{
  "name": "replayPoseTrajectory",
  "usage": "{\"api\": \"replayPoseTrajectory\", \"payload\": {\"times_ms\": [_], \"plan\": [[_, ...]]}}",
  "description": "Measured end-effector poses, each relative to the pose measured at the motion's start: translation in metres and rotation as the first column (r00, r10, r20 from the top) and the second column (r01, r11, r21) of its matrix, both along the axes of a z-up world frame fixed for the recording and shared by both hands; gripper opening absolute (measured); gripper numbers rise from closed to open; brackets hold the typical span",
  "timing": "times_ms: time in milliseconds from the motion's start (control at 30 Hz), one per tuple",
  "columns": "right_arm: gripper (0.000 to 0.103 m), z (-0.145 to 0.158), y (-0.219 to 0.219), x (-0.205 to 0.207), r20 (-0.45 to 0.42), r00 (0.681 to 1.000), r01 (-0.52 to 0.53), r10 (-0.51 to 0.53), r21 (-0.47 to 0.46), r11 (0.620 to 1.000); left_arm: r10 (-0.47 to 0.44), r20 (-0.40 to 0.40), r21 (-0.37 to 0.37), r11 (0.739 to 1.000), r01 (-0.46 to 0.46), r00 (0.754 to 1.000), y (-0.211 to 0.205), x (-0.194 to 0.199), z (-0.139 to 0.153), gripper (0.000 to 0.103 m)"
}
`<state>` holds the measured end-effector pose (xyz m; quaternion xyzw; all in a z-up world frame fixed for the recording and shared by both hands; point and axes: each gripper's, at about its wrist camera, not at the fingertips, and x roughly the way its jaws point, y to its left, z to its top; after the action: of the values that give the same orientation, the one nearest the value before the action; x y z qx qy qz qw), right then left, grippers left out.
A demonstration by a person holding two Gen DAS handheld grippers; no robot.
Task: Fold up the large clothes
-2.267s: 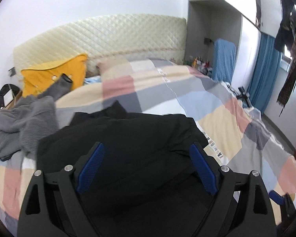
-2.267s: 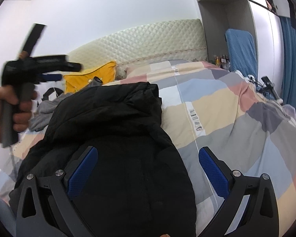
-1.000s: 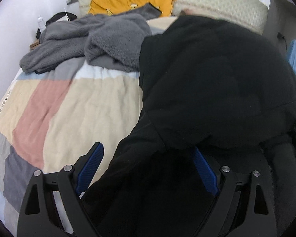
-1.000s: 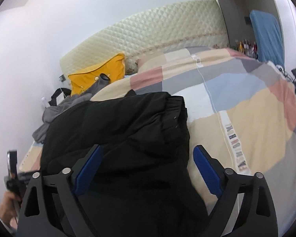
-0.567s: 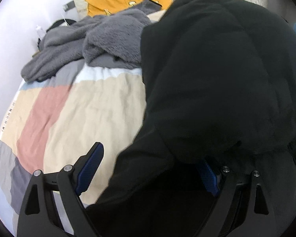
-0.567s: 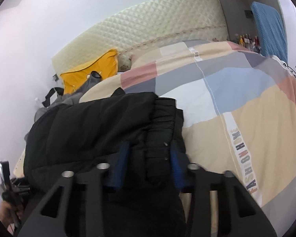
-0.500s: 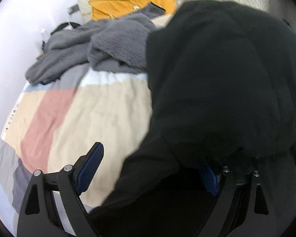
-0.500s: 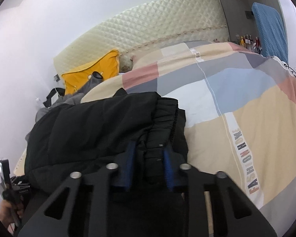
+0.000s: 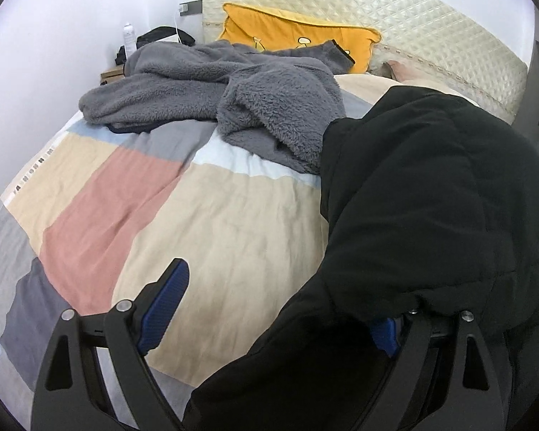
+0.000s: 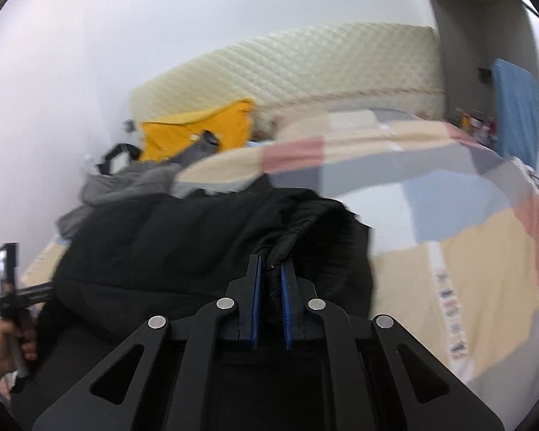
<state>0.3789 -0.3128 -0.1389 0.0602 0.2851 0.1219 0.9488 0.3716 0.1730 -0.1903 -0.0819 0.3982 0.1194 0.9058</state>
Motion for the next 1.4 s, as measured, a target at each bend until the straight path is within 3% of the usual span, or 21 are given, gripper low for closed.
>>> {"api": "replayPoseTrajectory", "payload": {"times_ms": [267,367,567,867,1000,1067,1133,1200,1400], "plan": [[0.007,-0.026,-0.008,0.009,-0.034,0.999,0.020,-0.022,-0.060,0.998,-0.038,-0.004,0.065,0.997,0.038,0.999,-0.010,0.000,0.001,0.090],[0.008,-0.041,-0.016,0.018,-0.078,0.997,0.021,-0.021,-0.004,1.000,-0.042,-0.006,0.060,0.997,0.043,0.999,-0.010,0.000,-0.001,0.090],[0.009,-0.061,-0.011,0.026,-0.089,0.996,0.019,-0.025,-0.066,0.998,-0.053,-0.019,0.048,0.997,0.054,0.998,-0.011,0.003,-0.006,0.092],[0.011,-0.067,-0.015,0.025,-0.093,0.995,0.017,-0.021,-0.045,0.999,-0.076,-0.048,0.017,0.997,0.077,0.996,-0.012,0.005,-0.009,0.093],[0.025,-0.057,-0.016,0.017,-0.093,0.995,0.032,-0.035,-0.038,0.999,-0.072,-0.071,-0.036,0.997,0.070,0.995,-0.007,0.005,-0.011,0.093],[0.037,-0.050,-0.018,0.009,-0.086,0.995,0.042,-0.044,-0.017,0.999,-0.064,-0.077,-0.040,0.997,0.061,0.995,-0.006,0.003,-0.009,0.093],[0.056,-0.040,-0.020,-0.002,-0.062,0.996,0.056,-0.056,-0.002,0.998,-0.072,-0.068,-0.033,0.997,0.070,0.995,-0.006,0.000,-0.004,0.093],[0.062,-0.029,-0.019,-0.015,-0.038,0.997,0.063,-0.062,0.010,0.998,-0.081,-0.063,-0.016,0.997,0.080,0.995,-0.009,-0.005,0.000,0.093],[0.063,-0.002,-0.017,-0.056,-0.008,0.995,0.096,-0.096,0.060,0.994,-0.104,-0.036,-0.028,0.994,0.103,0.994,-0.016,-0.029,0.017,0.093]]}}
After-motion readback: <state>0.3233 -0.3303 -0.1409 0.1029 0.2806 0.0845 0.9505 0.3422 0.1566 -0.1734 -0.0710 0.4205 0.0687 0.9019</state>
